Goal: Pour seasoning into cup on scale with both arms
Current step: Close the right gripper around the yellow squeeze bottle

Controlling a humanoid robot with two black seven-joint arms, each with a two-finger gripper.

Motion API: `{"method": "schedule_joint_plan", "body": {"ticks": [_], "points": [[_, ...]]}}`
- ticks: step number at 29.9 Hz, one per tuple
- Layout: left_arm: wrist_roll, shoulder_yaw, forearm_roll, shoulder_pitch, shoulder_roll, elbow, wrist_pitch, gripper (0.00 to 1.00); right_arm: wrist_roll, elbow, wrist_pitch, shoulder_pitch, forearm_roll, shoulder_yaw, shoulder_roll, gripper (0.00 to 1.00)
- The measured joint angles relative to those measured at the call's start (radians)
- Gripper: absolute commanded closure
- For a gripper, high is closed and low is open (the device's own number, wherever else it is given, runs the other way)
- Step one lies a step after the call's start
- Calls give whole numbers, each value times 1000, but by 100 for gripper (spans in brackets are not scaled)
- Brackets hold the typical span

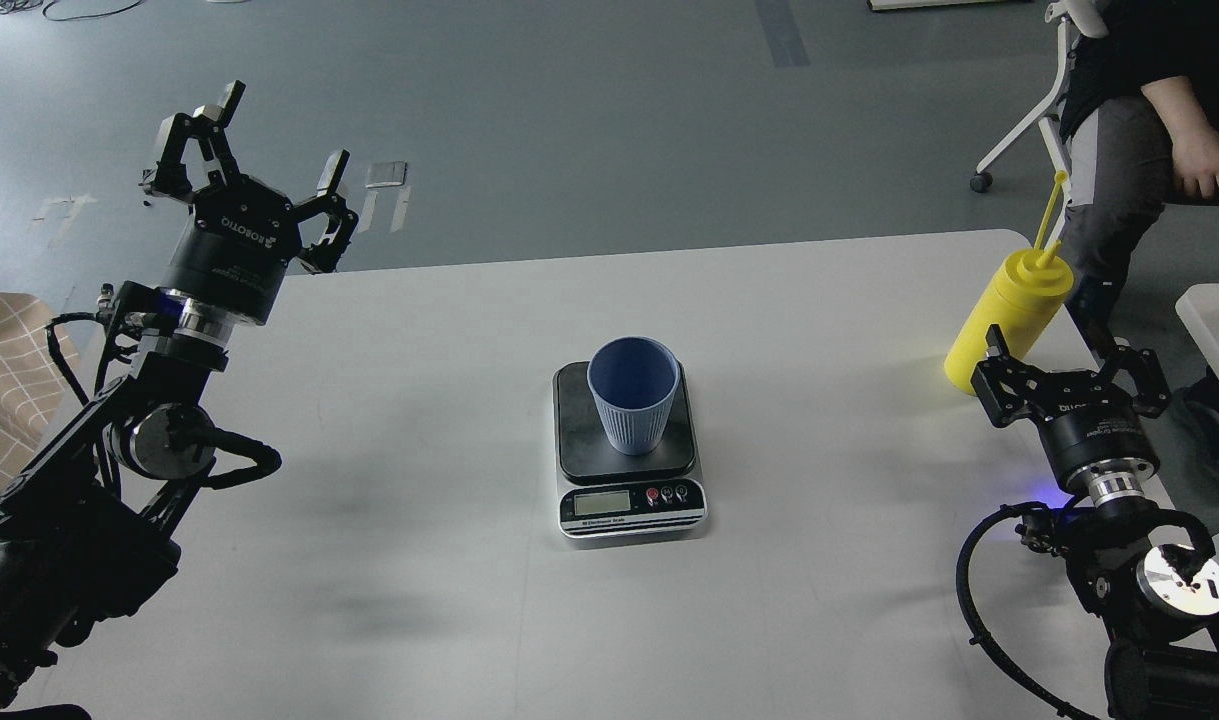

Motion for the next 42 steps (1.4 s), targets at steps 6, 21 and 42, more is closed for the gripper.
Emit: {"method": "schedule_joint_plan", "body": {"ticks": [6, 21, 42], "points": [[0, -1, 0, 0, 0, 0, 0, 2, 0, -51, 0, 35, 1, -9, 2, 0], [0, -4, 0, 0, 1, 0, 0, 2, 0, -131, 3, 105, 0, -10, 1, 0], [0, 1, 0, 0, 15, -1, 0, 2, 1, -197, 15, 154, -30, -13, 10, 53]]}}
